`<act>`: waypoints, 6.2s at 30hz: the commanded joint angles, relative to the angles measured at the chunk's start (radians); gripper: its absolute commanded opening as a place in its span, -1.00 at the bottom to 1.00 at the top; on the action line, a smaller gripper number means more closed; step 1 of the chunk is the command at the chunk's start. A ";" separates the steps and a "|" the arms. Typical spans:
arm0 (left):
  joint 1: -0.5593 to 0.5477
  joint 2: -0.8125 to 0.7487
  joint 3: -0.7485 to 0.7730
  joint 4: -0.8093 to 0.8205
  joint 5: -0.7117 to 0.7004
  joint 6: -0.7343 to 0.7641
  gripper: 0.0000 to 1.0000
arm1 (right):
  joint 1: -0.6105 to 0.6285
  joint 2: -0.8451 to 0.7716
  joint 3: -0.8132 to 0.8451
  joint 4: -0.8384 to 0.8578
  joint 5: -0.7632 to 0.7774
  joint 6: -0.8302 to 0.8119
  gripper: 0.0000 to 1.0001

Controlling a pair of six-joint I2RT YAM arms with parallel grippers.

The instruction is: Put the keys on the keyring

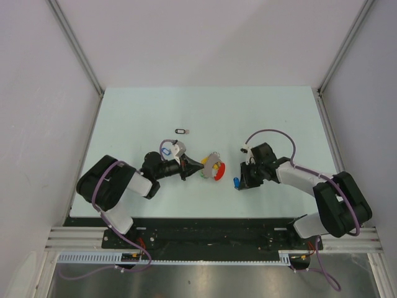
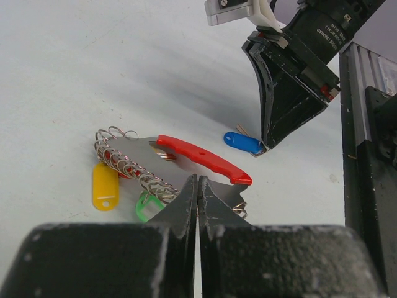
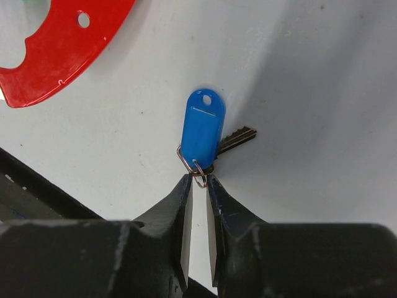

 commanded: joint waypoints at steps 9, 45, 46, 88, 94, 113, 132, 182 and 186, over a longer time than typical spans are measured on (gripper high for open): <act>0.005 -0.025 0.007 0.020 0.030 0.015 -0.99 | -0.012 0.033 0.041 0.051 -0.070 -0.029 -0.92; 0.005 -0.068 -0.010 0.006 -0.002 0.026 -0.99 | 0.540 -0.601 -0.176 -0.014 0.574 0.198 -1.00; 0.007 -0.068 -0.010 0.006 -0.002 0.024 -0.99 | 0.538 -0.590 -0.171 -0.015 0.585 0.194 -1.00; 0.007 -0.056 -0.019 0.036 0.005 0.014 -0.99 | 0.337 -0.594 -0.205 -0.007 0.370 0.191 -1.00; 0.005 -0.035 -0.012 0.044 0.011 0.011 -0.99 | 0.322 -0.501 -0.153 -0.020 0.358 0.157 -1.00; 0.005 -0.030 -0.013 0.052 0.021 0.006 -0.99 | 0.189 -0.153 -0.159 0.466 0.451 0.013 -1.00; 0.007 -0.032 -0.024 0.086 0.021 -0.012 -0.99 | 0.235 -0.281 -0.197 0.415 0.539 0.026 -0.23; 0.005 -0.099 0.004 -0.115 0.008 0.073 -0.99 | -0.052 0.291 0.473 -0.397 0.008 -0.697 -0.28; 0.007 -0.127 0.013 -0.172 -0.004 0.095 -0.99 | -0.038 0.343 0.501 -0.429 0.024 -0.716 -0.28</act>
